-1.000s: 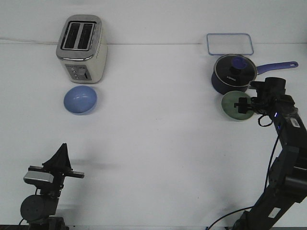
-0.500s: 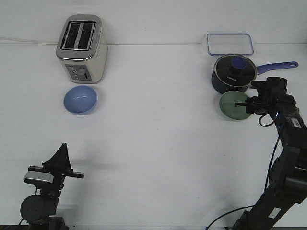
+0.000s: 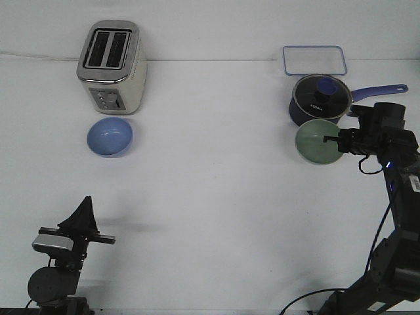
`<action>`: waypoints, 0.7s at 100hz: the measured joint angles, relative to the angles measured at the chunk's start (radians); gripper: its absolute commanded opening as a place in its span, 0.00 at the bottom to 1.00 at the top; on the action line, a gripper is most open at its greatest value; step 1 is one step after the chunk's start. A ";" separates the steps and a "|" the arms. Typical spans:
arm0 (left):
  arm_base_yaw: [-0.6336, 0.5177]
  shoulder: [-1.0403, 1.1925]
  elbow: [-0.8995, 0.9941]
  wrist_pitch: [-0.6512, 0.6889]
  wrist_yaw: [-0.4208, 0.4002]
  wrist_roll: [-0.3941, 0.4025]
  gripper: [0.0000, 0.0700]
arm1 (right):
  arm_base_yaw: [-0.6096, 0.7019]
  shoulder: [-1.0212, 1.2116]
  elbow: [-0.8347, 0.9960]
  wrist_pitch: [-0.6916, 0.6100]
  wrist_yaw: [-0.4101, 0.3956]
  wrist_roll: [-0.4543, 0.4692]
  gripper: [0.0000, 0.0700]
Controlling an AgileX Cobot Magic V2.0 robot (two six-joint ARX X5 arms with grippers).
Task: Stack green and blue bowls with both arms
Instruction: 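Close the right gripper on the green bowl's rim, then drag the green bowl with the right gripper toward the table center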
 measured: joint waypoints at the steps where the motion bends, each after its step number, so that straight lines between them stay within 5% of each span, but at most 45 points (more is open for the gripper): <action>1: 0.000 0.000 0.000 0.000 0.000 0.000 0.02 | 0.001 -0.007 0.000 -0.003 -0.003 0.003 0.00; 35: 0.000 0.000 0.000 0.000 0.000 0.000 0.02 | 0.214 -0.101 0.000 -0.128 -0.023 0.047 0.00; 70: 0.000 0.000 0.000 0.000 0.000 0.000 0.02 | 0.565 -0.057 0.000 -0.003 0.003 0.160 0.00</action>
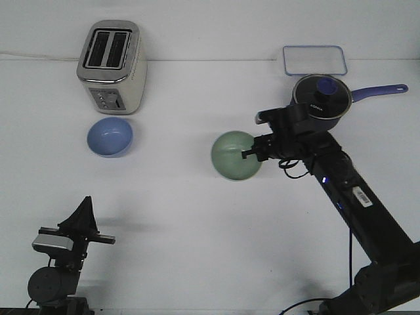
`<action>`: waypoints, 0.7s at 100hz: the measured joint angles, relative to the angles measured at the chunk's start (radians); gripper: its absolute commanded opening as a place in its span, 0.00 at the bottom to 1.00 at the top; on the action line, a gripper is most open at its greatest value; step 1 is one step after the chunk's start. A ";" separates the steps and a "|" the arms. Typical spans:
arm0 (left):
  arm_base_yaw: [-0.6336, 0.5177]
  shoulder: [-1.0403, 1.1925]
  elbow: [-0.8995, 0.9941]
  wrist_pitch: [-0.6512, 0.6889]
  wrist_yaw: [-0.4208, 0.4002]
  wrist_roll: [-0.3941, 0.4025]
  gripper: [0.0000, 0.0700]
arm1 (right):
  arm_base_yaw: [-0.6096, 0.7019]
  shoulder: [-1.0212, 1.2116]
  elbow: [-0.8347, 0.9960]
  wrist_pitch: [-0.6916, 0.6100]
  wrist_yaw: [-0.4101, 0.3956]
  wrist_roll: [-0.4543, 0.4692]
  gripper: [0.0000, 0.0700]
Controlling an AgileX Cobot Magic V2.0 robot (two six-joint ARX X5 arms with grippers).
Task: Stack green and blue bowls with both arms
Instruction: 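Drag the green bowl with the right gripper toward the table center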
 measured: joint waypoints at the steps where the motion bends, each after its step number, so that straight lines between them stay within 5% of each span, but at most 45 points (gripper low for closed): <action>1: 0.000 0.000 0.000 0.000 0.000 0.000 0.02 | 0.008 0.003 0.000 0.002 0.004 0.004 0.00; 30: 0.000 0.000 0.000 0.000 0.000 0.000 0.02 | 0.160 0.109 0.000 0.042 0.056 0.068 0.00; 70: 0.000 0.000 0.000 0.000 0.000 0.000 0.02 | 0.196 0.214 0.000 0.087 0.056 0.097 0.00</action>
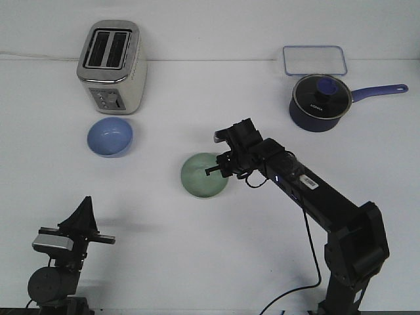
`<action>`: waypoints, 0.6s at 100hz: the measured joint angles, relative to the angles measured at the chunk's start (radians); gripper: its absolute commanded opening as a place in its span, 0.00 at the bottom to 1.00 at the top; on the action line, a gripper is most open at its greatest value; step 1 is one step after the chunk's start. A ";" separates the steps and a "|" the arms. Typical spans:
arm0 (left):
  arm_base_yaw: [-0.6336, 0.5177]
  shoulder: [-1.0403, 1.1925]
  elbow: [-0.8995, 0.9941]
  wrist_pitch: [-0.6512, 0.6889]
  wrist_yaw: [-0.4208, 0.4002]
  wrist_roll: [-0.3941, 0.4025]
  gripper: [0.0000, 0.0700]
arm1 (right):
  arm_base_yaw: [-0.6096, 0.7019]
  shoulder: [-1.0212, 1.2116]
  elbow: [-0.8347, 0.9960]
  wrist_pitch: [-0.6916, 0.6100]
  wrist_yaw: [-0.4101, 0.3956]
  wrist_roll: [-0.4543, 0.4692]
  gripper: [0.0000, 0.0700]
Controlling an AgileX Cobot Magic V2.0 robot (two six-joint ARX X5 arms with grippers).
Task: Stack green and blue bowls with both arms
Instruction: 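Drag the green bowl with the right gripper toward the table center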
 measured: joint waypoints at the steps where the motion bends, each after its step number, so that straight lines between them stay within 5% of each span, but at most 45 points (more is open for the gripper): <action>1: 0.000 0.000 0.000 0.000 0.000 0.000 0.02 | 0.000 0.002 0.000 -0.001 0.000 0.000 0.00; 60: 0.000 0.000 0.000 0.000 0.000 0.000 0.02 | -0.002 0.016 0.000 0.015 0.029 0.002 0.00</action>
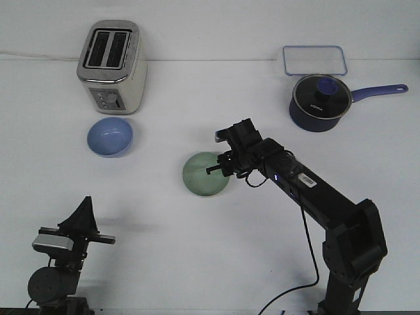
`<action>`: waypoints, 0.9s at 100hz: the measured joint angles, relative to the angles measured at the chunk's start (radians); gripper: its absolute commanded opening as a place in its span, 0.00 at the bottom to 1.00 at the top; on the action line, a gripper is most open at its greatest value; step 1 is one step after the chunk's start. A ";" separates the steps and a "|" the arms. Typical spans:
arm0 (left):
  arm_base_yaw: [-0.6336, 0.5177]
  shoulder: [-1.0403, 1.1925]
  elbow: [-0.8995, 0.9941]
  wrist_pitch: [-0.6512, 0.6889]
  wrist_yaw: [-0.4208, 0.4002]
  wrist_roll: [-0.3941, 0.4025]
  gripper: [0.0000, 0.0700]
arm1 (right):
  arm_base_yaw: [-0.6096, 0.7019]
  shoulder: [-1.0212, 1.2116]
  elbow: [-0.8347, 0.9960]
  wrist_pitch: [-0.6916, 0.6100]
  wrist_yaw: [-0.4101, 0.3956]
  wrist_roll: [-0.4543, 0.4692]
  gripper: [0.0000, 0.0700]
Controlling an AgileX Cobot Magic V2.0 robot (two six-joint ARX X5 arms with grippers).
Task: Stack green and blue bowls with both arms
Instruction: 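Drag the green bowl with the right gripper toward the table center, then open the right gripper and release the green bowl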
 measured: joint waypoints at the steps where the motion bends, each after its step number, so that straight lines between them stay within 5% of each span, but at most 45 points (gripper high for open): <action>1: 0.000 0.000 0.000 0.000 0.000 0.000 0.02 | 0.000 0.002 0.000 0.000 0.000 0.000 0.00; 34: 0.000 0.000 0.000 0.000 0.000 0.000 0.02 | 0.001 0.027 0.000 -0.006 -0.003 -0.003 0.01; 39: 0.000 0.000 0.000 0.000 0.000 0.000 0.02 | 0.001 0.027 0.000 -0.006 -0.004 -0.003 0.12; 50: 0.000 0.000 0.000 0.000 0.000 0.000 0.02 | 0.001 0.027 0.000 -0.012 -0.003 -0.004 0.53; 55: 0.000 0.000 0.000 0.000 0.000 0.000 0.02 | 0.000 0.027 0.000 -0.013 -0.003 -0.004 0.62; 90: 0.000 0.000 0.000 0.000 0.000 0.000 0.02 | -0.017 0.007 0.000 -0.017 -0.003 -0.009 0.64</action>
